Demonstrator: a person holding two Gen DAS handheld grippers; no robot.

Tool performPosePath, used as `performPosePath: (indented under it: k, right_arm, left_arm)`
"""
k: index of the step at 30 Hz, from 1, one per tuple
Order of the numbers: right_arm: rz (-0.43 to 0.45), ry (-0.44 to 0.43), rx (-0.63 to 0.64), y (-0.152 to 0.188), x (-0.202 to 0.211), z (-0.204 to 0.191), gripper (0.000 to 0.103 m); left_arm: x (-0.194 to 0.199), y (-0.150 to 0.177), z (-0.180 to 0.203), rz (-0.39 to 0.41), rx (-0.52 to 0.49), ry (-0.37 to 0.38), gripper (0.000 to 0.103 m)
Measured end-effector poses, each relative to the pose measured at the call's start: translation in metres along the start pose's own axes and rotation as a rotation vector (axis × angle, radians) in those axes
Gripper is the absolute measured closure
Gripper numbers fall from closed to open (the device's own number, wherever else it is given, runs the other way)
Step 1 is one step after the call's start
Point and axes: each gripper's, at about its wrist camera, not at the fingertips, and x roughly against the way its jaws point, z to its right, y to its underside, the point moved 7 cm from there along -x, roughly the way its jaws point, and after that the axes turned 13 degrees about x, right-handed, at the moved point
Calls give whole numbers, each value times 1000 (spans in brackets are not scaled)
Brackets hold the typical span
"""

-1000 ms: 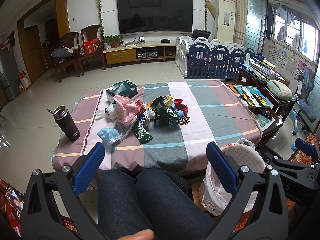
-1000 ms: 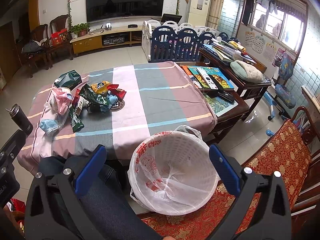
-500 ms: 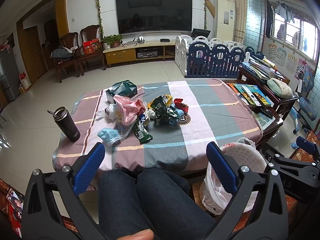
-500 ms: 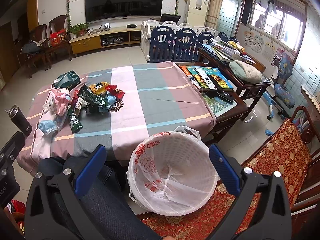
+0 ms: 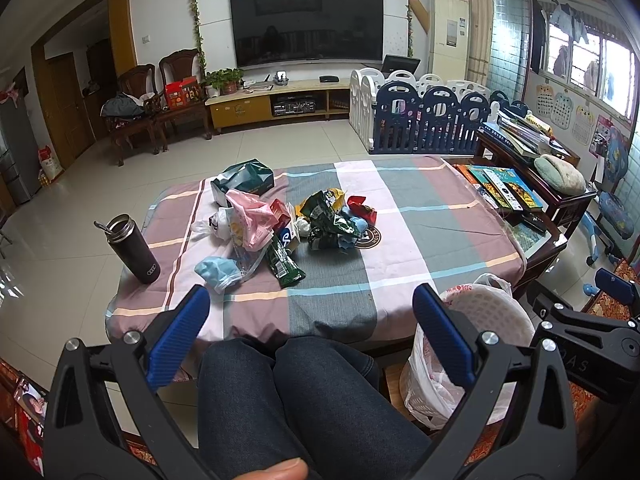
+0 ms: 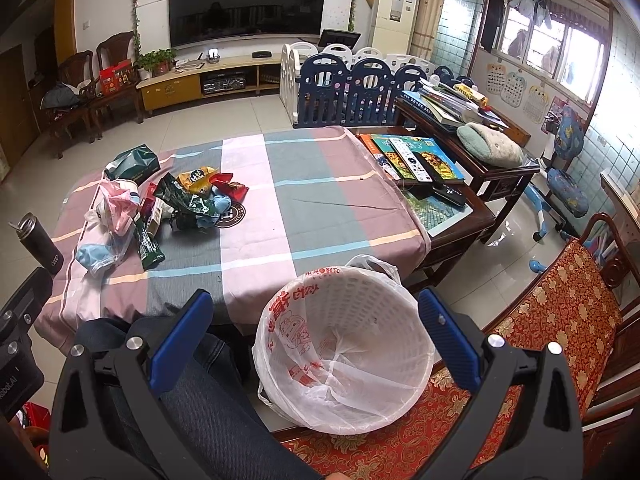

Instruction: Collect trash

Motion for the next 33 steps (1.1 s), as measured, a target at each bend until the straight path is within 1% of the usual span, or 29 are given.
performPosePath:
  k: [18, 27, 30, 31, 33]
  right_arm:
    - [-1, -1, -1, -1, 0, 1, 2]
    - [9, -6, 4, -4, -2, 0, 2]
    - [29, -65, 3, -6, -5, -8, 2]
    - [40, -102, 6, -8, -9, -13, 2]
    - [86, -222, 24, -11, -21, -25, 2]
  left_arm:
    - [-1, 0, 0, -2, -2, -3, 2]
    - [-13, 6, -8, -21, -1, -9, 2]
    - [-20, 7, -4, -35, -1, -8, 2]
    - [-25, 9, -5, -43, 1, -6, 2]
    - [-36, 11, -12, -60, 10, 4, 2]
